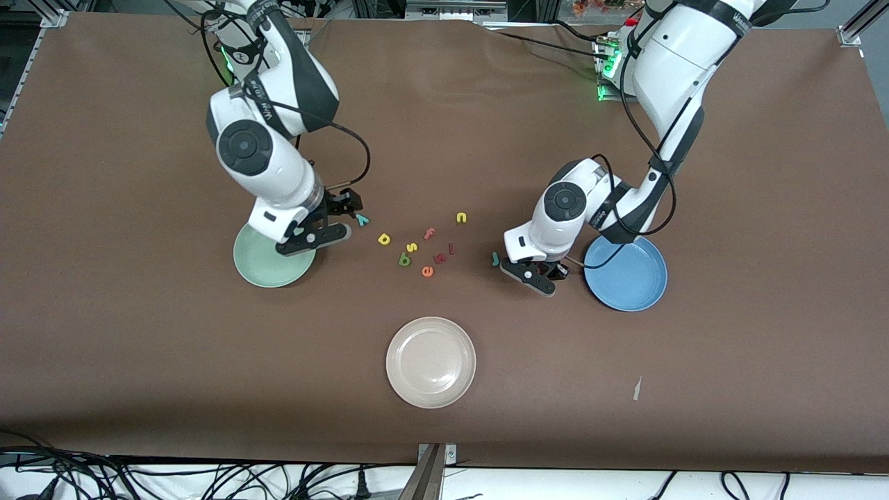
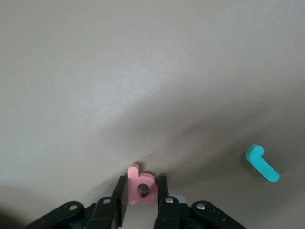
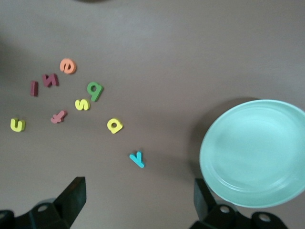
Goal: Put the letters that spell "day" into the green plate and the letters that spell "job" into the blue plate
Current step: 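Carry the b to the blue plate while the right gripper reaches the y, then release the b on the blue plate while the right gripper grasps the y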
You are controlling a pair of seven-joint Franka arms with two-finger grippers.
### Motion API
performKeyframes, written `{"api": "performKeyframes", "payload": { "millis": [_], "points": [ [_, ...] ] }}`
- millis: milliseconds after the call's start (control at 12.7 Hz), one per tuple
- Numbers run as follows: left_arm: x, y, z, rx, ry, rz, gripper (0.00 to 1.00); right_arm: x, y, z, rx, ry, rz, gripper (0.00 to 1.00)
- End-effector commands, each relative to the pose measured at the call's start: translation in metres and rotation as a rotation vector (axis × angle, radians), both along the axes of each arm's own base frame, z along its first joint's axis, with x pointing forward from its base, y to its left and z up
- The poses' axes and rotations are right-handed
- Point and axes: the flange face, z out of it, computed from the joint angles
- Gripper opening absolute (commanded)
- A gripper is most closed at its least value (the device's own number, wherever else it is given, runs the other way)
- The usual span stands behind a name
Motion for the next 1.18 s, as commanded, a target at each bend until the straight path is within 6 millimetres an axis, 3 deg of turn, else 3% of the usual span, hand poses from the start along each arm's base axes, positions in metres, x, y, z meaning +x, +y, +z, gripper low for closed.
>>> {"api": "performKeyframes", "payload": {
  "millis": [0, 78, 235, 471, 549, 785, 863, 942, 1020, 1099],
  "points": [
    [0.010, 0.017, 0.056, 0.077, -0.010, 0.023, 0.01, -0.046, -0.008, -0.033, -0.009, -0.050, 0.034, 1.00],
    [0.011, 0.026, 0.070, 0.115, -0.003, 0.014, 0.04, -0.055, -0.006, -0.043, -0.009, -0.047, 0.046, 1.00],
    [0.028, 0.078, 0.090, 0.154, 0.034, -0.043, 0.04, -0.071, -0.001, -0.066, -0.013, -0.032, 0.091, 1.00],
    [0.039, 0.168, 0.087, 0.148, 0.131, -0.100, 0.05, -0.103, 0.010, -0.110, 0.008, -0.056, 0.169, 1.00],
    [0.031, 0.183, 0.073, 0.078, 0.192, -0.070, 0.06, -0.108, 0.012, -0.120, 0.002, -0.054, 0.214, 1.00],
    [0.024, 0.181, 0.057, 0.021, 0.236, -0.034, 0.08, -0.117, 0.013, -0.150, 0.001, -0.093, 0.290, 1.00],
    [0.021, 0.182, 0.053, 0.022, 0.245, -0.035, 0.16, -0.117, 0.015, -0.154, 0.007, -0.107, 0.303, 1.00],
    [0.022, 0.181, 0.054, 0.022, 0.242, -0.036, 0.54, -0.116, 0.016, -0.153, 0.006, -0.112, 0.311, 1.00],
    [0.020, 0.174, 0.054, 0.028, 0.242, -0.058, 1.00, -0.115, 0.017, -0.152, 0.003, -0.120, 0.325, 1.00],
    [0.019, 0.166, 0.060, 0.031, 0.235, -0.067, 1.00, -0.115, 0.018, -0.157, 0.000, -0.130, 0.356, 1.00]
  ]
}}
